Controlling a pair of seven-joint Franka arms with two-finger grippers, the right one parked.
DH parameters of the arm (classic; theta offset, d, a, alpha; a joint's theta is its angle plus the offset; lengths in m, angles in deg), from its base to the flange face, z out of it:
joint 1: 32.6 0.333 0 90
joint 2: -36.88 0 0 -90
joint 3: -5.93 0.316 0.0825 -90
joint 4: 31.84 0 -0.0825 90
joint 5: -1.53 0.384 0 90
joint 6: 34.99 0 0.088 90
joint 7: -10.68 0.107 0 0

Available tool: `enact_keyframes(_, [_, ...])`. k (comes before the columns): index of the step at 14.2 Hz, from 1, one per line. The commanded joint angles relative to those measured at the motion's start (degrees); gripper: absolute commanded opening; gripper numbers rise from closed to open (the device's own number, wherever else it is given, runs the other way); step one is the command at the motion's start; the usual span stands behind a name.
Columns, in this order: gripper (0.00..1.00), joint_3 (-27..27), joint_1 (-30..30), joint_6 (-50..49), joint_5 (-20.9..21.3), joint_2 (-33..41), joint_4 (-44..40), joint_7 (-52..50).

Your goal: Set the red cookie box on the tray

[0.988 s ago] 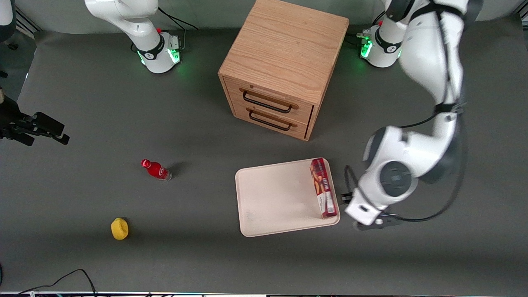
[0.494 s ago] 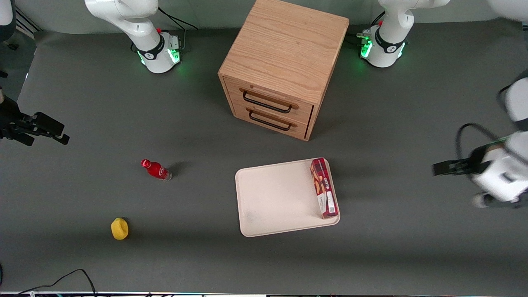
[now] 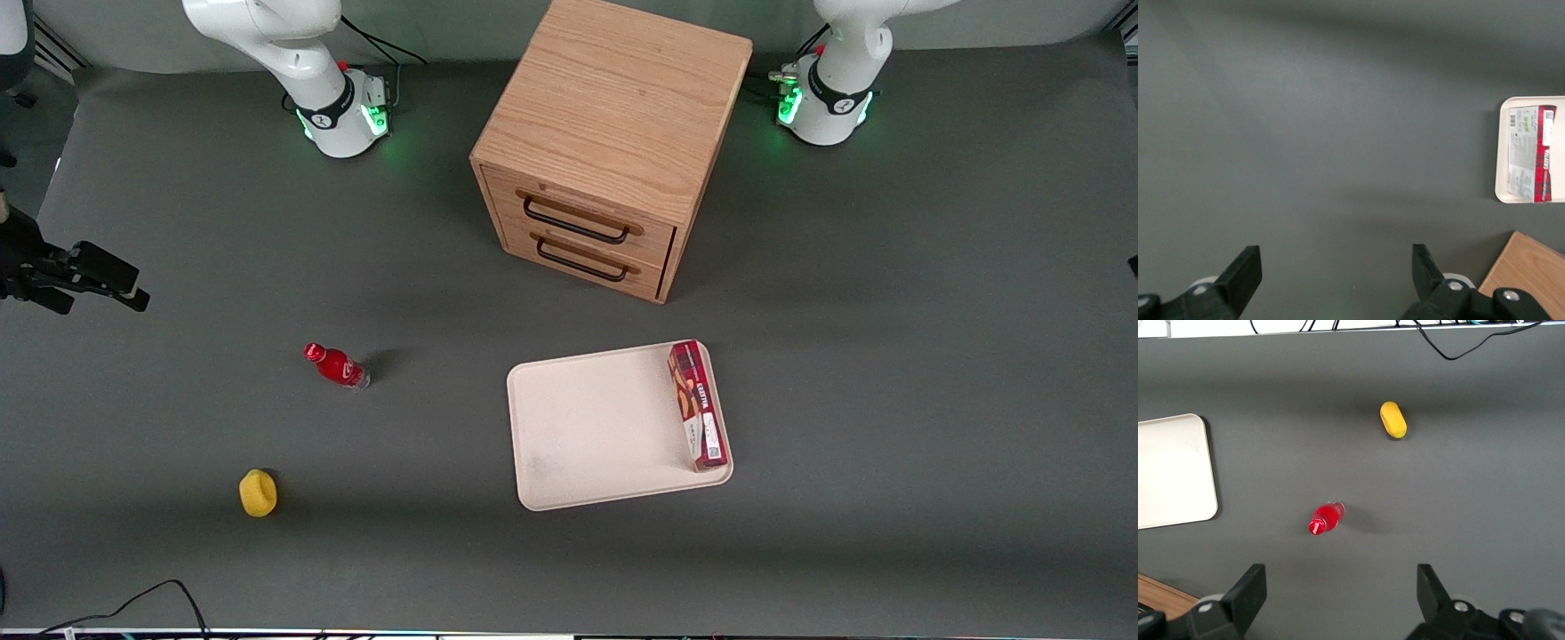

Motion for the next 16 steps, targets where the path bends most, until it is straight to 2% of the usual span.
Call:
enact_keyframes(1, [1.00,-0.28,-0.12,-1.13,-0.86,2.65,2.54,0.13])
enact_keyframes(8, [1.00,-0.80,-0.64,-4.12,-1.04,5.02,2.36,-0.05])
enact_keyframes(11, [1.00,-2.30,-4.06,-3.86,0.01,4.32,2.45,-2.32])
enact_keyframes(16, [1.00,-2.21,-4.51,-3.33,-0.25,3.18,2.45,-2.43])
